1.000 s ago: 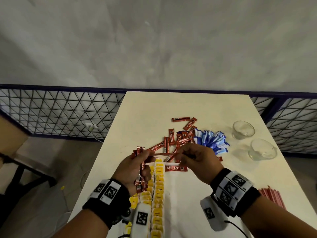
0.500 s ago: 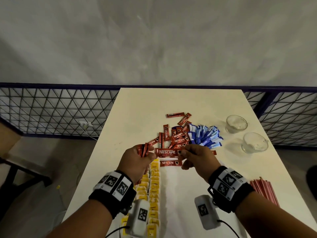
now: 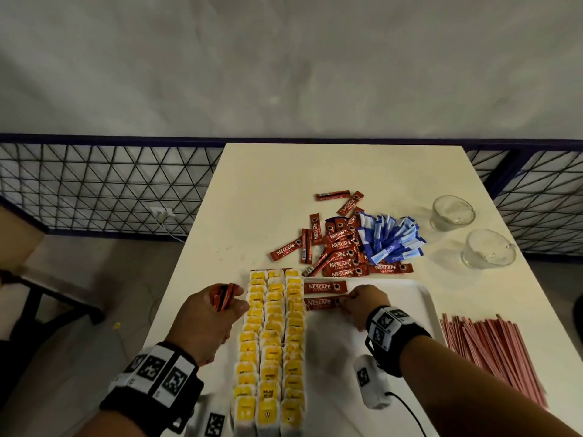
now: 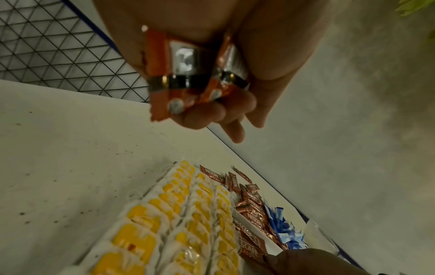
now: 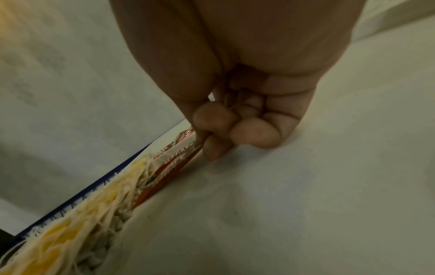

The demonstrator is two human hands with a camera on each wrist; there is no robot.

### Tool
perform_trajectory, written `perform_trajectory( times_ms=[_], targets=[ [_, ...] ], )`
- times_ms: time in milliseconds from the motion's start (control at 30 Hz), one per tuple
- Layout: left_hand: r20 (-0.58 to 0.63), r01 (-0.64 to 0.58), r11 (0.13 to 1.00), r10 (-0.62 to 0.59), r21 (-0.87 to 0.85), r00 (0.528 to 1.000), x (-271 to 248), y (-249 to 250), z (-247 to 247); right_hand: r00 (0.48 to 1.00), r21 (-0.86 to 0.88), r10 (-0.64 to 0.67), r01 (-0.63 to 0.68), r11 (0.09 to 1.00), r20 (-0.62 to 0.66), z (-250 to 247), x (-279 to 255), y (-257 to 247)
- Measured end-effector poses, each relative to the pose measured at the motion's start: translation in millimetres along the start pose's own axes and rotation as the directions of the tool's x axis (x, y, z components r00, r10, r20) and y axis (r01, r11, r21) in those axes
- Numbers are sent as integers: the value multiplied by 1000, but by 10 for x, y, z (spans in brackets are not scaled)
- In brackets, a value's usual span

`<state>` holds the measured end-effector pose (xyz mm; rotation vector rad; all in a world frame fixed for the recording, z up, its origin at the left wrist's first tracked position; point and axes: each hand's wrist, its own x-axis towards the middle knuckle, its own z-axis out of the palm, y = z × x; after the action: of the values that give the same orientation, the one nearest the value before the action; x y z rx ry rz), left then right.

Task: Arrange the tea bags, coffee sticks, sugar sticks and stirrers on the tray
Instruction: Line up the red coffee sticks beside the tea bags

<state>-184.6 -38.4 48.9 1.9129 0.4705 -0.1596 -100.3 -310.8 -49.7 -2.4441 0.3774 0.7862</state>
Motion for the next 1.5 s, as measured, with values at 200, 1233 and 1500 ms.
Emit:
perform_trajectory(
  times_ms=[200,1233,1500],
  targets=[
    [-12,20,1000,-20,7,1000,-21,-40,-68,996,14,63,-62,998,-57,107,192,56],
    [468,48,990,19,-131,884,-120,476,297,679,235,-731,722,650,-66,-447,-1020,-867],
    [370,177,904,-22,-390,929,-100,498,360,798,604,-567,558,569,-204,-723,-997,-606]
  ],
)
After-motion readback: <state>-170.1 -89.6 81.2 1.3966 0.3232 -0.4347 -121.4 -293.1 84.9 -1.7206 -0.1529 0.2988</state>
